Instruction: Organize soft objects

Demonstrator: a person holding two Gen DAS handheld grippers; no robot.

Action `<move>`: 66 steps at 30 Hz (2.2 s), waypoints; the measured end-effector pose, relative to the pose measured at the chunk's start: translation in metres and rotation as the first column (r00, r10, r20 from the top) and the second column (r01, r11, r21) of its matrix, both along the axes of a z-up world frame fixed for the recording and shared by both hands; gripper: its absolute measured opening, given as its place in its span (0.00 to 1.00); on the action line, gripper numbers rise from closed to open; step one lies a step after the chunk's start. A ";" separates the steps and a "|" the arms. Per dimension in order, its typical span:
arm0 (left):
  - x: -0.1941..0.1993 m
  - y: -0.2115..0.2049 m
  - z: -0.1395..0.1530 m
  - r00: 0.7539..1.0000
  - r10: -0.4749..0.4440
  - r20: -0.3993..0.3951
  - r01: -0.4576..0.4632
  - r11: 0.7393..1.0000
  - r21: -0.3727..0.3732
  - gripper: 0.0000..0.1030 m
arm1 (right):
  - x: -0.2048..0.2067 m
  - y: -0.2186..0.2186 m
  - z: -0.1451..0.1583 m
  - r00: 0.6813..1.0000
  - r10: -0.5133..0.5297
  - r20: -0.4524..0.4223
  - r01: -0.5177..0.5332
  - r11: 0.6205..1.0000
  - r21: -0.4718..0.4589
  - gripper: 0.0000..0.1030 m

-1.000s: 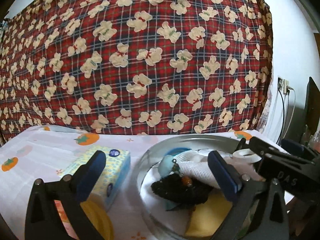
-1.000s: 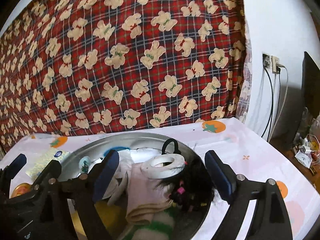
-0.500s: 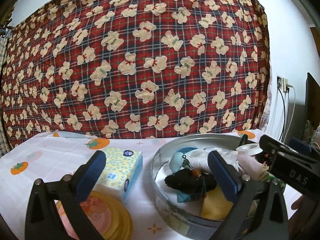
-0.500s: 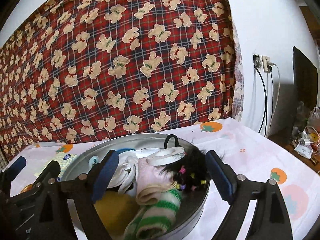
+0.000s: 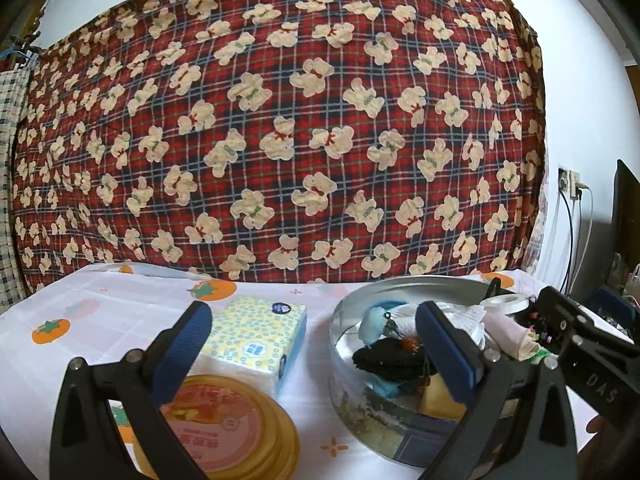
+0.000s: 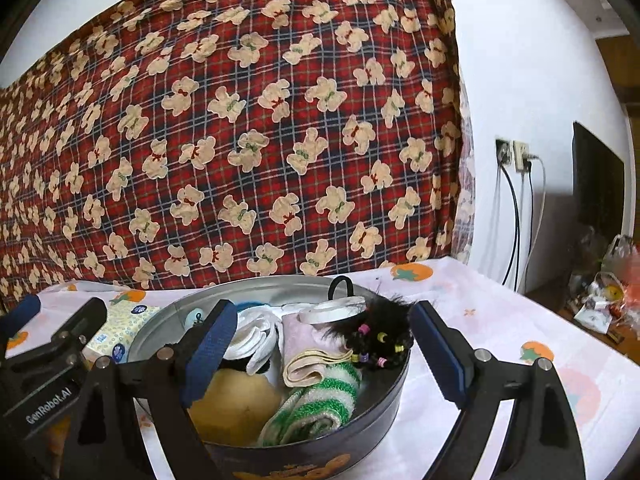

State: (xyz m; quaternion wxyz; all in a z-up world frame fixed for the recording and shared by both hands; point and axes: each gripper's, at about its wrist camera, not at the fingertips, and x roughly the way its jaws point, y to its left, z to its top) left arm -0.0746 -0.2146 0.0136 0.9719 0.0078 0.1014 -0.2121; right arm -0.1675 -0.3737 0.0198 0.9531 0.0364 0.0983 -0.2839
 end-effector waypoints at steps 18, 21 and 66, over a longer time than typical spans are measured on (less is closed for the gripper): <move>-0.011 0.010 0.004 0.999 0.003 0.045 -0.002 1.000 -0.019 1.00 | -0.010 0.012 0.004 0.999 -0.038 0.038 0.040 0.998 -0.056 0.88; -0.013 0.012 0.005 0.999 0.001 0.050 0.000 1.000 -0.028 1.00 | -0.012 0.013 0.005 0.998 -0.044 0.048 0.047 0.997 -0.062 0.87; -0.017 0.011 0.006 0.998 0.001 0.060 0.000 1.000 -0.029 1.00 | -0.016 0.013 0.005 0.997 -0.048 0.063 0.052 0.996 -0.071 0.88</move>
